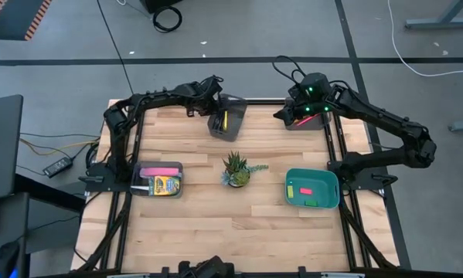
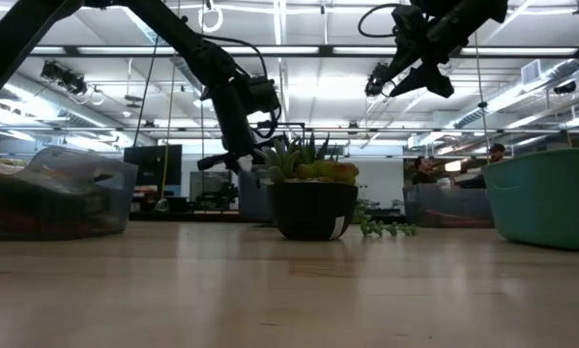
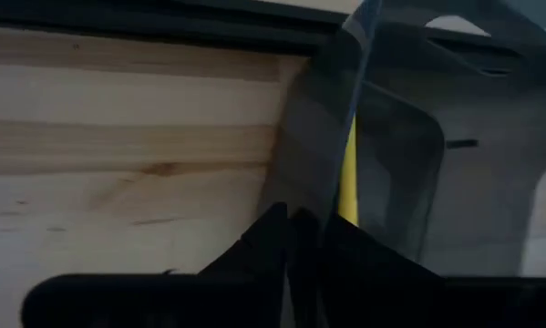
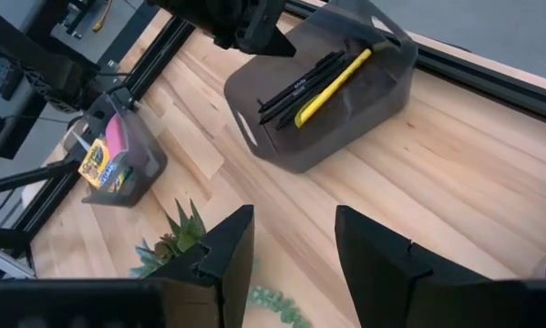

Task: Sort crayons/erasers/pens/pencils in bins
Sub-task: Adjust the bins

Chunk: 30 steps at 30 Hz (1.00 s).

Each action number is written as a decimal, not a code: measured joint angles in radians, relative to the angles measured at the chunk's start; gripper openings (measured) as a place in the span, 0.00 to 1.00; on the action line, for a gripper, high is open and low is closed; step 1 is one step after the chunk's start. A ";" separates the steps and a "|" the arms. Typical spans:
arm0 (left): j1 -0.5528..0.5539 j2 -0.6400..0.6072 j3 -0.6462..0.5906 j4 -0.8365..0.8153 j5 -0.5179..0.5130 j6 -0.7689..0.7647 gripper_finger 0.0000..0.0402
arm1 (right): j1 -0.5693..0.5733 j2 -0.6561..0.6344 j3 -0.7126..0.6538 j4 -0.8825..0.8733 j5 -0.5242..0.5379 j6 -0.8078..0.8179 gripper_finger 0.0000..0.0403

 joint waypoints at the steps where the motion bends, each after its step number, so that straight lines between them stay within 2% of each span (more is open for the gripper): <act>1: -0.004 -0.004 0.000 -0.002 0.002 0.000 0.15 | 0.000 0.000 0.000 0.000 0.000 0.000 0.40; 10: -0.015 -0.062 0.001 0.025 -0.001 0.001 0.30 | 0.027 0.010 0.000 -0.017 0.002 -0.082 0.40; 16: -0.013 -0.133 0.001 0.028 -0.001 0.064 0.37 | 0.086 0.024 0.000 -0.009 0.055 -0.130 0.40; 22: -0.031 -0.258 0.001 0.075 0.036 0.266 0.39 | 0.182 0.172 0.000 0.054 0.033 -0.324 0.40; 26: -0.054 -0.348 0.001 0.070 0.106 0.415 0.37 | 0.230 0.288 0.000 0.190 0.028 -0.397 0.40; 30: -0.070 -0.425 0.001 0.008 0.111 0.428 0.34 | 0.255 0.410 0.000 0.346 -0.018 -0.414 0.40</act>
